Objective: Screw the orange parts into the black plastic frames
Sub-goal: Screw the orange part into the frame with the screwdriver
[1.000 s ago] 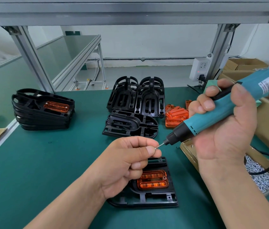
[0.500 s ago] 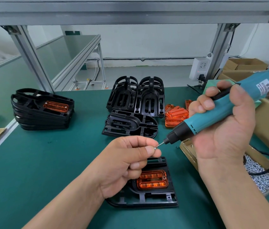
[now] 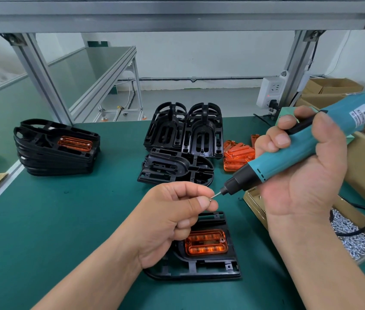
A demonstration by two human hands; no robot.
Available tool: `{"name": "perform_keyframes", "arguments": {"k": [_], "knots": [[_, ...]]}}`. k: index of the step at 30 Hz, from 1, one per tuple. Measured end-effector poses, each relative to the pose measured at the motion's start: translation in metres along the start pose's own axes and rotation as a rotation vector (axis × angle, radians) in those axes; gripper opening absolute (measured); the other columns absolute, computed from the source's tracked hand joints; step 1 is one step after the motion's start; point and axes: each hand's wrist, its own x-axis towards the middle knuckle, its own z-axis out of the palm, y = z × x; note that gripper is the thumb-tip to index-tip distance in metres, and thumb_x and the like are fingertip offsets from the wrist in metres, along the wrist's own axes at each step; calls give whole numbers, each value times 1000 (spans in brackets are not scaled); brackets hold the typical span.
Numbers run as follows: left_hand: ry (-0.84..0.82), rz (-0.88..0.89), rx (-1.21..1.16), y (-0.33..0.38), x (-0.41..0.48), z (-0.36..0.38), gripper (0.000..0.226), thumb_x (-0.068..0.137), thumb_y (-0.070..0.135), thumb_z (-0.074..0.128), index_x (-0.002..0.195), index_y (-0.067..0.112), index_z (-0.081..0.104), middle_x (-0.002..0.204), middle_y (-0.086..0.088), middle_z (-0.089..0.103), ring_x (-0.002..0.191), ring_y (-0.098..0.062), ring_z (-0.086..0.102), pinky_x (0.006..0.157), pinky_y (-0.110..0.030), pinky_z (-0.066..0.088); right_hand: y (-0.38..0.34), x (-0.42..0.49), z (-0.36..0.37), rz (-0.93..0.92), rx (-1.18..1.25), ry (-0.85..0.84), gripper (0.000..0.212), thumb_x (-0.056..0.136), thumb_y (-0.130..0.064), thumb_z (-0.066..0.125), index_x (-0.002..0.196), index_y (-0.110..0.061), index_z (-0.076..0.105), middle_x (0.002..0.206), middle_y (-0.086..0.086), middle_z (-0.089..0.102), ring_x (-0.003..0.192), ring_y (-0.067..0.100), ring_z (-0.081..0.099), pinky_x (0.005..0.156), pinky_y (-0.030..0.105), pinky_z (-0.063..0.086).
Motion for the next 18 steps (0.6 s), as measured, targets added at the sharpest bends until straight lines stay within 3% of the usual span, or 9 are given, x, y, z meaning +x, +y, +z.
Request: {"name": "perform_keyframes", "arguments": {"k": [18], "knots": [[-10, -25, -42, -1, 0, 0, 13, 94, 5, 70, 102, 10, 79, 99, -14, 74, 50, -4, 35, 39, -14, 28, -2, 3, -2, 8, 17, -9, 19, 105, -25, 45, 100, -14, 60, 87, 2, 61, 63, 11, 51, 66, 24, 41]]}}
